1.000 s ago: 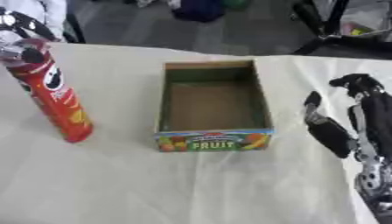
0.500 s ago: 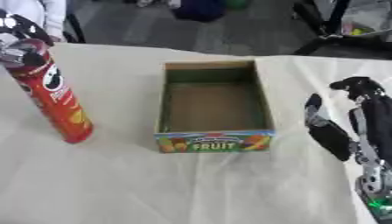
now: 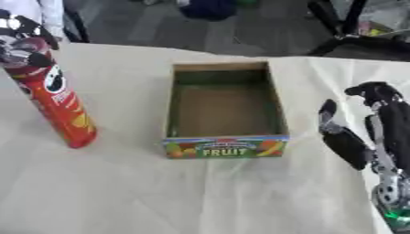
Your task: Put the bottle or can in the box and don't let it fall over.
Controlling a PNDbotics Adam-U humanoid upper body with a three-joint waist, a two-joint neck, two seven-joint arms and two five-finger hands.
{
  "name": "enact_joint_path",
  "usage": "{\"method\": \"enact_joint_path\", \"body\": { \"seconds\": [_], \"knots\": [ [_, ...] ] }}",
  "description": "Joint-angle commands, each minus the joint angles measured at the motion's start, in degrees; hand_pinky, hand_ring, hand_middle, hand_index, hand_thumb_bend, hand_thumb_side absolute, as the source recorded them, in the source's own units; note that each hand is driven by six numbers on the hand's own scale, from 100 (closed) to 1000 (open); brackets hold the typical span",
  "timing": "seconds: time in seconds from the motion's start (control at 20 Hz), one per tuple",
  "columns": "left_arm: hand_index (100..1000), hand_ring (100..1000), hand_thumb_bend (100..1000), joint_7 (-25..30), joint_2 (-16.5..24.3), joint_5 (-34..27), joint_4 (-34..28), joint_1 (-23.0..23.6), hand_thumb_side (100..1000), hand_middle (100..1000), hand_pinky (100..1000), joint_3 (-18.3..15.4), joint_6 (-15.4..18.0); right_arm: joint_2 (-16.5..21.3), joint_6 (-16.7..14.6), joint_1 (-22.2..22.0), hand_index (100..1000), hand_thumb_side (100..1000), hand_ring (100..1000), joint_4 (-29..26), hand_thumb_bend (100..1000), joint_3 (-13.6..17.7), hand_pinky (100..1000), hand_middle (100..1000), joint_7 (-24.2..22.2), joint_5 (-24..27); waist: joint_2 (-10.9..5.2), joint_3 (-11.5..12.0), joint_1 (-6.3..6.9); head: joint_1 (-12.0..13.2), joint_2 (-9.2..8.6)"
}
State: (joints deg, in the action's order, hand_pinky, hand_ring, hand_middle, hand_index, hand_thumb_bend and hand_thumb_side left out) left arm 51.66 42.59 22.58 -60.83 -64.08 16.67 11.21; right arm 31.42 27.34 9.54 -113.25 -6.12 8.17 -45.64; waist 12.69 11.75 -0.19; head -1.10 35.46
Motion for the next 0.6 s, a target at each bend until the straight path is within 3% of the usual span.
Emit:
{"method": "enact_joint_path", "body": {
  "seconds": [0.05,0.6],
  "knots": [
    [849,894,539,0.3,0.7,-0.8,0.1,-1.5,851,843,788,-0.8,0.3,0.5,0.1,0.6,762,706,721,-1.3,100,0.1,683,784,0.2,0.1,-0.67,-0.1,0.04,0.3,-0.72],
    [826,869,514,0.3,0.0,-0.4,1.7,-1.9,862,834,724,-1.0,0.1,0.2,0.3,0.6,762,709,721,-1.3,100,-0.1,681,785,0.6,0.2,-0.15,-0.2,-0.01,0.4,-0.88]
  ]
}}
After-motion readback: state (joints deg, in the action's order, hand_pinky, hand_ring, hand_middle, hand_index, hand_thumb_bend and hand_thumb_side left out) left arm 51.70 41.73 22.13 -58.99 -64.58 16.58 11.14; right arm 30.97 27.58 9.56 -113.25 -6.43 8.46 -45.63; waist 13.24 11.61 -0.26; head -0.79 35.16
